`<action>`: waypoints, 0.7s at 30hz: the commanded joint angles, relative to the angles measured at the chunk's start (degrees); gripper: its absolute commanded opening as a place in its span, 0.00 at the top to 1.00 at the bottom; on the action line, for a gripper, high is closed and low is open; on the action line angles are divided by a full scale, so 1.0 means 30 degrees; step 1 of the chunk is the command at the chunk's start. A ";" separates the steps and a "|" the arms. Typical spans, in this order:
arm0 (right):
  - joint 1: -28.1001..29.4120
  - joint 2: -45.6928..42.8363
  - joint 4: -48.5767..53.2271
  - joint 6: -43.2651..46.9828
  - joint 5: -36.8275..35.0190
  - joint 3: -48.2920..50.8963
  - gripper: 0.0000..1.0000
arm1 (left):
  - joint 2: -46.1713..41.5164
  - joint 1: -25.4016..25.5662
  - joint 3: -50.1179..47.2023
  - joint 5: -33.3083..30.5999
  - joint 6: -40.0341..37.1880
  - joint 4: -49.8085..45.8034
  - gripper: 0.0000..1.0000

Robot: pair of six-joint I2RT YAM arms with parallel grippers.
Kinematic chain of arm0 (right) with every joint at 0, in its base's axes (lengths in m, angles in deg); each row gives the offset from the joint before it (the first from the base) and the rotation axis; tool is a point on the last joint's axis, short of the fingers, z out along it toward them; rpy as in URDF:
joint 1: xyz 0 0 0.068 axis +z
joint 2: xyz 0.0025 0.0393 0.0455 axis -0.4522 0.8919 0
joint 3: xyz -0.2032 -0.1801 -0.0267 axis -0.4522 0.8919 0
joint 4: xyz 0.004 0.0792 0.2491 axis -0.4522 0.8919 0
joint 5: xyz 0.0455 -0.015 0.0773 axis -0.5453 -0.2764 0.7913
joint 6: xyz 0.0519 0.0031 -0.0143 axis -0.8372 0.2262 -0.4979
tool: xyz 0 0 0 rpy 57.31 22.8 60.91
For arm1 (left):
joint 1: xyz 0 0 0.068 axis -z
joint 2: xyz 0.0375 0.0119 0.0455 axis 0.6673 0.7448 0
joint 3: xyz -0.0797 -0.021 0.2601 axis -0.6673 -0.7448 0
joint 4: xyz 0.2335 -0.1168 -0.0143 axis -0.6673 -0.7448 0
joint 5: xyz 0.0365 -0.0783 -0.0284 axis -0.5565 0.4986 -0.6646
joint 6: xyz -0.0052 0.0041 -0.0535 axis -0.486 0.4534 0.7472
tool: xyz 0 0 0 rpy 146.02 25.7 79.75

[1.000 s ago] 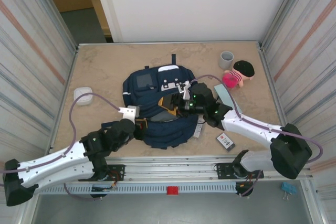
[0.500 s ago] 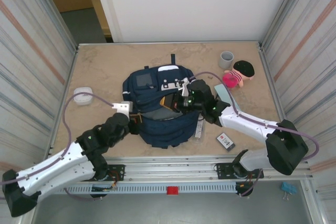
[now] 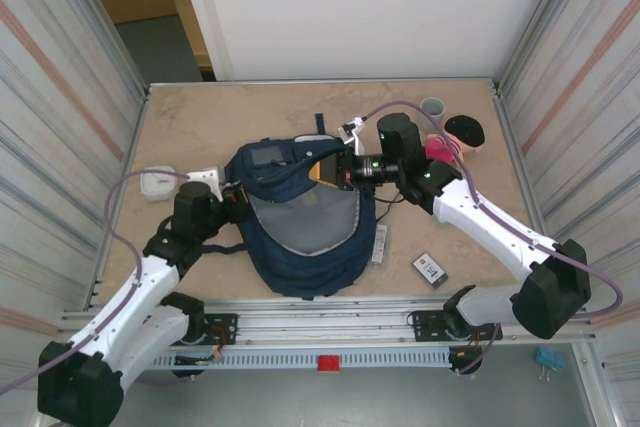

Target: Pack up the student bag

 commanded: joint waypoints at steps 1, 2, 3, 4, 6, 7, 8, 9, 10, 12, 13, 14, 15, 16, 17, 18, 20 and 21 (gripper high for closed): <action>-0.0240 -0.1518 -0.1382 0.0672 0.0251 -0.1032 0.98 | 0.1061 -0.1348 0.0655 -0.1850 -0.0794 -0.0871 0.96; -0.0168 -0.1421 -0.1895 0.0307 -0.0419 -0.0695 0.98 | 0.1033 -0.1338 0.0999 -0.1707 -0.0830 -0.1097 0.91; -0.0052 -0.1373 -0.2498 0.0015 -0.0910 -0.0312 0.98 | 0.0922 -0.1342 0.1269 -0.1482 -0.0785 -0.1421 0.85; 0.0067 -0.1203 -0.3183 -0.0423 -0.1423 0.0047 0.98 | 0.0670 -0.1356 0.1598 -0.1153 -0.0567 -0.1828 0.78; 0.0385 -0.0732 -0.4105 -0.0729 -0.2111 0.0308 0.98 | -0.0044 -0.1346 0.2128 -0.0283 -0.0015 -0.2775 0.64; 0.0586 -0.0411 -0.4343 -0.0754 -0.2511 0.0306 0.98 | -0.0579 -0.1313 0.2349 0.0149 0.0360 -0.3310 0.58; 0.0760 -0.0177 -0.4546 -0.0747 -0.2869 0.0277 0.98 | -0.1042 -0.1284 0.2449 0.0490 0.0776 -0.3729 0.52; 0.0952 0.0102 -0.4758 -0.0769 -0.3307 0.0275 0.99 | -0.1631 -0.1214 0.2521 0.0885 0.1148 -0.4139 0.46; 0.1167 0.0401 -0.5019 -0.0780 -0.3786 0.0280 0.99 | -0.2253 -0.1102 0.2628 0.1038 0.1504 -0.4724 0.42; 0.1501 0.1034 -0.5440 -0.0845 -0.4438 0.0216 0.99 | -0.3278 -0.0821 0.2862 0.1029 0.2020 -0.5809 0.35; 0.1684 0.1371 -0.5766 -0.0935 -0.4670 0.0236 0.99 | -0.3791 -0.0658 0.2981 0.1050 0.2139 -0.6373 0.32; 0.1860 0.1662 -0.6002 -0.0974 -0.4862 0.0165 0.99 | -0.4192 -0.0529 0.3087 0.0946 0.2377 -0.6885 0.31; 0.2047 0.2047 -0.6181 -0.1025 -0.5094 0.0110 0.99 | -0.4620 -0.0388 0.3142 0.0896 0.2557 -0.7298 0.30; 0.2187 0.2435 -0.6453 -0.1126 -0.5230 0.0104 0.99 | -0.5053 -0.0220 0.3162 0.0846 0.2684 -0.7719 0.29; 0.2302 0.2758 -0.6705 -0.1235 -0.5275 0.0070 0.99 | -0.5372 -0.0072 0.3161 0.0735 0.2817 -0.8090 0.28; 0.2432 0.3139 -0.6979 -0.1328 -0.5383 0.0046 0.99 | -0.5743 0.0122 0.3161 0.0580 0.3016 -0.8397 0.28; 0.2643 0.3759 -0.7243 -0.1419 -0.5701 0.0002 0.98 | -0.6366 0.0474 0.2970 0.0386 0.3212 -0.8643 0.27; 0.2720 0.4050 -0.7393 -0.1499 -0.5848 0.0004 0.98 | -0.6587 0.0651 0.2819 0.0408 0.3330 -0.8651 0.27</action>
